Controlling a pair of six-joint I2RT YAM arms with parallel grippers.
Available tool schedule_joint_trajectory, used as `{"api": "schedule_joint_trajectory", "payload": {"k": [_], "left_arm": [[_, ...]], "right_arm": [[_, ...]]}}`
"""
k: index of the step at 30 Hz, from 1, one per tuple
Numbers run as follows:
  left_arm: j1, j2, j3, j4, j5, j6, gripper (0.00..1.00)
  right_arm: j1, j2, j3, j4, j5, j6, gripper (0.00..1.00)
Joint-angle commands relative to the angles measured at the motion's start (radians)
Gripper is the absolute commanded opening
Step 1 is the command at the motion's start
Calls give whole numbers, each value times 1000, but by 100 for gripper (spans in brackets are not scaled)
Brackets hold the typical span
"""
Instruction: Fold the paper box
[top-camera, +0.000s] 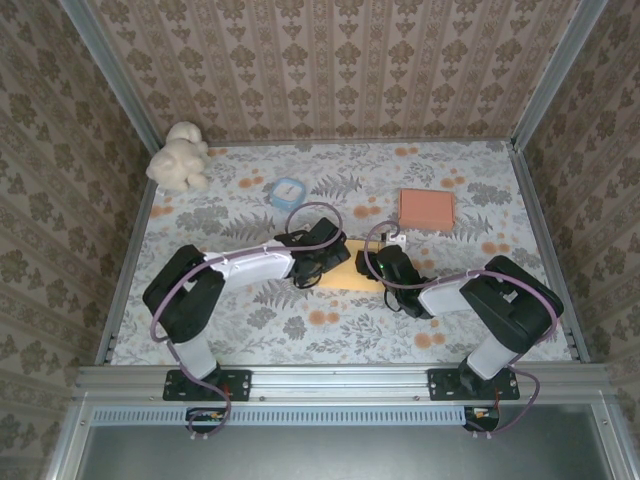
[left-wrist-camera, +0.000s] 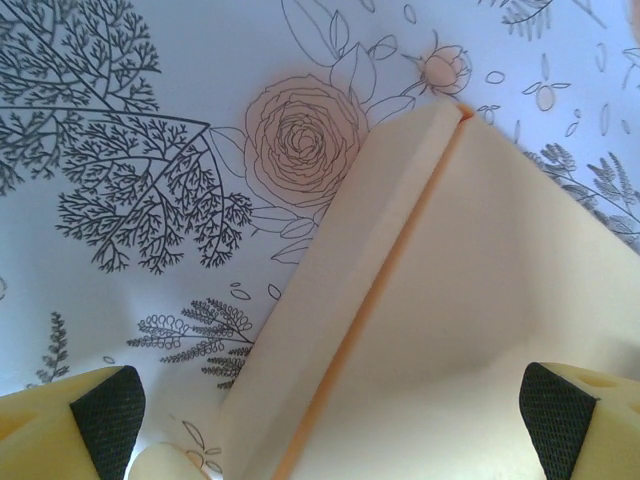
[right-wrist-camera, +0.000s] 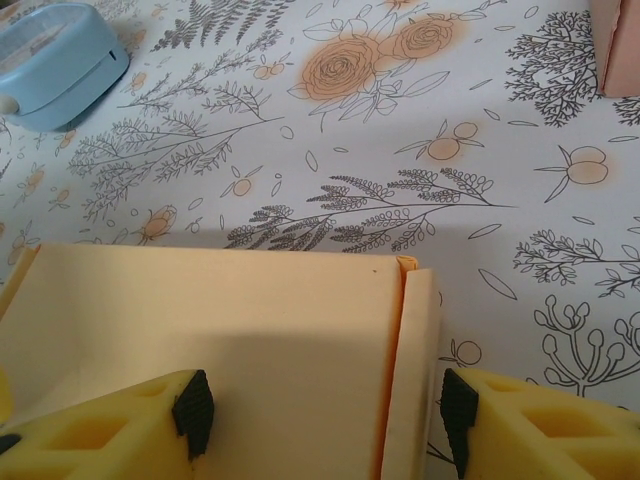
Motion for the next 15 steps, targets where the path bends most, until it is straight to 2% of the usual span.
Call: {"api": "schedule_joint_trajectory", "payload": {"k": [1, 8, 15], "left_arm": [[-15, 15, 9, 25, 42, -22, 100], [-59, 8, 17, -33, 43, -93, 94], [-96, -19, 23, -64, 9, -136, 94]], "right_arm": [[-2, 44, -13, -111, -15, -5, 65], [-3, 55, -12, -103, -21, 3, 65], [-1, 73, -17, -69, -39, 31, 65]]}}
